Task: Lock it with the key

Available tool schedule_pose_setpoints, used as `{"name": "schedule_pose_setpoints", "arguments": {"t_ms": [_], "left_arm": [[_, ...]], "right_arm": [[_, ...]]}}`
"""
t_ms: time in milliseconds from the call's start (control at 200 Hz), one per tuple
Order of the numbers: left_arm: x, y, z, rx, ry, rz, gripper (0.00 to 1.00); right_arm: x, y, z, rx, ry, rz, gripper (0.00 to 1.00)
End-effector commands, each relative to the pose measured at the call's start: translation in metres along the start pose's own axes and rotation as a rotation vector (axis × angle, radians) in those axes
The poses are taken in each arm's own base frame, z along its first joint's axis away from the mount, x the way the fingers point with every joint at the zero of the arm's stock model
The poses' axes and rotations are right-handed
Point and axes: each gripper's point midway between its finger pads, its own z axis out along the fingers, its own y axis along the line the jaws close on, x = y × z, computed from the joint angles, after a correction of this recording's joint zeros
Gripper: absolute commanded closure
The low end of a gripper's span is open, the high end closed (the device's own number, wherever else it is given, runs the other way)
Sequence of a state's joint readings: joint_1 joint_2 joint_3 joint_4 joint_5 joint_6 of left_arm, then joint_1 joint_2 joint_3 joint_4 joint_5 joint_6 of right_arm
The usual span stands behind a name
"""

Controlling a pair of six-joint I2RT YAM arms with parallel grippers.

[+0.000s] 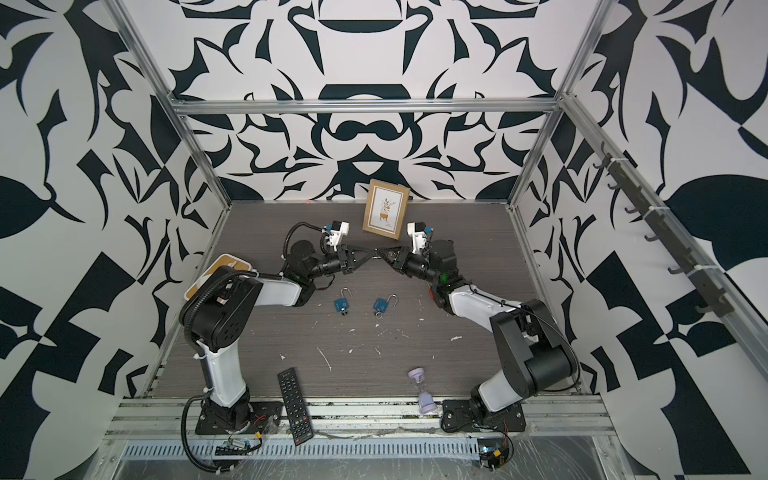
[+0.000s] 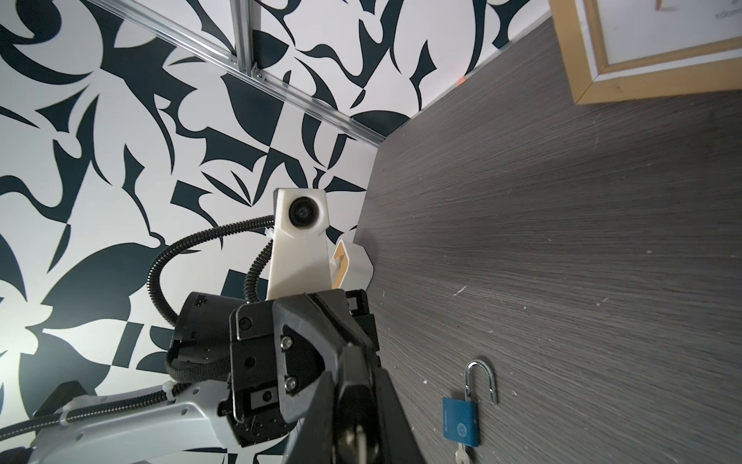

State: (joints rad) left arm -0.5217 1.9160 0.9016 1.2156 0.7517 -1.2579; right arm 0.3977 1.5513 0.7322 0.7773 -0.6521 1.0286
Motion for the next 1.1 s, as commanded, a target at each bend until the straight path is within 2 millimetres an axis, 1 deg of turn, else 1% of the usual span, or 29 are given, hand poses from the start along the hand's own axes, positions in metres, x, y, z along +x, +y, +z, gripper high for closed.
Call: {"name": "schedule_pose_setpoints", "arguments": {"t_ms": [0, 80, 145, 190, 305, 380, 430, 550, 590, 640, 695, 755, 810, 900, 1095], "left_arm": [[0.059, -0.08, 0.03, 0.232, 0.265, 0.15, 1.0], [0.058, -0.083, 0.032, 0.234, 0.268, 0.154, 1.0], [0.057, -0.083, 0.031, 0.234, 0.269, 0.158, 1.0], [0.056, -0.082, 0.029, 0.229, 0.262, 0.157, 1.0], [0.051, -0.078, 0.018, 0.22, 0.232, 0.155, 1.0], [0.049, -0.075, 0.011, 0.218, 0.215, 0.155, 1.0], [0.048, -0.073, 0.009, 0.215, 0.215, 0.151, 1.0], [0.052, -0.069, 0.008, 0.213, 0.232, 0.14, 1.0], [0.053, -0.067, 0.008, 0.211, 0.239, 0.136, 1.0], [0.056, -0.064, 0.007, 0.208, 0.246, 0.129, 1.0], [0.057, -0.059, 0.007, 0.201, 0.248, 0.12, 1.0], [0.058, -0.058, 0.007, 0.2, 0.252, 0.115, 1.0], [0.059, -0.056, 0.007, 0.199, 0.253, 0.113, 1.0], [0.06, -0.055, 0.007, 0.198, 0.255, 0.108, 1.0], [0.059, -0.05, 0.007, 0.196, 0.248, 0.091, 1.0]], "right_arm": [[0.104, 0.035, 0.033, -0.162, 0.324, -0.018, 1.0], [0.115, 0.037, 0.04, -0.171, 0.343, -0.016, 1.0], [0.114, 0.036, 0.041, -0.175, 0.331, -0.008, 1.0], [0.11, 0.033, 0.039, -0.168, 0.315, -0.002, 1.0], [0.092, 0.025, 0.03, -0.135, 0.256, 0.017, 1.0], [0.078, 0.018, 0.021, -0.111, 0.218, 0.028, 1.0], [0.066, 0.01, 0.013, -0.083, 0.186, 0.043, 1.0], [0.042, 0.004, -0.006, -0.05, 0.122, 0.051, 1.0], [0.036, 0.004, -0.012, -0.044, 0.112, 0.048, 0.95], [0.029, 0.005, -0.018, -0.04, 0.098, 0.042, 0.91], [0.024, 0.005, -0.024, -0.031, 0.09, 0.041, 0.83], [0.02, 0.006, -0.028, -0.024, 0.081, 0.034, 0.81], [0.018, 0.007, -0.03, -0.025, 0.083, 0.031, 0.76], [0.015, 0.006, -0.034, -0.019, 0.076, 0.033, 0.73], [0.016, 0.006, -0.037, -0.03, 0.08, 0.038, 0.73]]}}
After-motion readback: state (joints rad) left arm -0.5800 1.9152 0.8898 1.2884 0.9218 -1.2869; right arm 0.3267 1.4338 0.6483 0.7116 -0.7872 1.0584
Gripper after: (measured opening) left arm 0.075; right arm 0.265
